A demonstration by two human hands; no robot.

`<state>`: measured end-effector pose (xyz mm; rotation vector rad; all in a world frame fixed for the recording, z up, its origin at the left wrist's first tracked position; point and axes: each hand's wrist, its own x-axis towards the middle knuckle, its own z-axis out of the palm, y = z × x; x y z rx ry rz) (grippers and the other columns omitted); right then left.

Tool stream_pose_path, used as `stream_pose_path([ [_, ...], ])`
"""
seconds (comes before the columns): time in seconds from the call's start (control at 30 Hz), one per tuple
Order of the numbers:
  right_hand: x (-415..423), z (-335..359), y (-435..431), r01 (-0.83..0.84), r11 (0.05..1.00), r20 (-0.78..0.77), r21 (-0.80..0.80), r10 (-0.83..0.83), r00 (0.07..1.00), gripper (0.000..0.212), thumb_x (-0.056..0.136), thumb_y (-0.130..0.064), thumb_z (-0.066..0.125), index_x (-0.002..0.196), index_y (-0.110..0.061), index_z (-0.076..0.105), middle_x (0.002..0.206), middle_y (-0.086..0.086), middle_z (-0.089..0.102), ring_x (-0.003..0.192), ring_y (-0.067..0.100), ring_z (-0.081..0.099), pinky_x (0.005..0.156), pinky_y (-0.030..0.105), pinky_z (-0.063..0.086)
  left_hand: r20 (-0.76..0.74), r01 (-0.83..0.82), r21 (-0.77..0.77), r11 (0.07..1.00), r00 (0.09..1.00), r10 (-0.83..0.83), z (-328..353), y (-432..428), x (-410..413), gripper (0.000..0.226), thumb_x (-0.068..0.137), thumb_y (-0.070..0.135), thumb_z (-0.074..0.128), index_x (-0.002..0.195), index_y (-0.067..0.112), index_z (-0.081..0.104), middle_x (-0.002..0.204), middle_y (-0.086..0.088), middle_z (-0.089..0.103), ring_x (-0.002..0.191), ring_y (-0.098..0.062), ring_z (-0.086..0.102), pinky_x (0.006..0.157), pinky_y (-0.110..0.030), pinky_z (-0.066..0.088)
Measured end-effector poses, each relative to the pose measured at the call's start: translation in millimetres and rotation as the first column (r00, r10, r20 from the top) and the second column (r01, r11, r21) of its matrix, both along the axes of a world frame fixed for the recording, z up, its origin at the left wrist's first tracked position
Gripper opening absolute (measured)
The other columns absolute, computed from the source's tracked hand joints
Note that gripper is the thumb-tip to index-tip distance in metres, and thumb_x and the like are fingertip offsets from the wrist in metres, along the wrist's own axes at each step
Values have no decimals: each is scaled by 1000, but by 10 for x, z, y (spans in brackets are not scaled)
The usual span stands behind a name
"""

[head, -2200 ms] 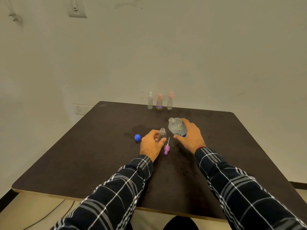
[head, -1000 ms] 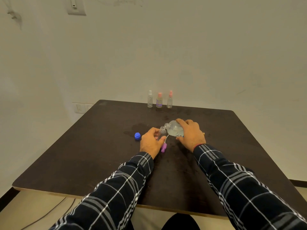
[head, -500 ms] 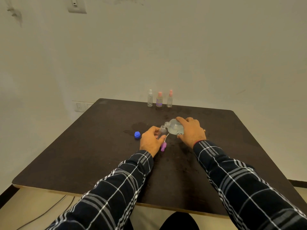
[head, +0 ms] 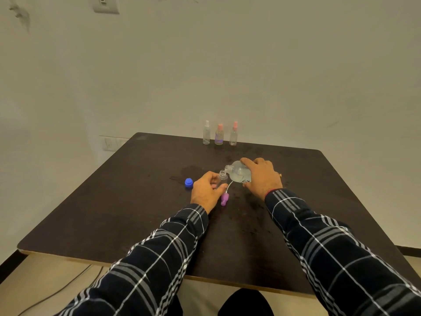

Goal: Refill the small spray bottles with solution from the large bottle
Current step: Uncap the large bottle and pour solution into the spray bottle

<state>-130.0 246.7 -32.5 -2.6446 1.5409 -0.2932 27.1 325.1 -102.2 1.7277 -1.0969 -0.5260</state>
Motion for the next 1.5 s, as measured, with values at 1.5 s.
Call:
stream_pose_path([
  [1.5,-7,111,25,-26,998,-82,-66,20,996,76,86,-35,74,148,-37,32,138,9,44,131,31,39,103,56,43,-20,3,-3,1000,1000,-3,-15,-32,13,28,87,22,77,111,22,64,105,7,70,98,-6,67,93,-32,57],
])
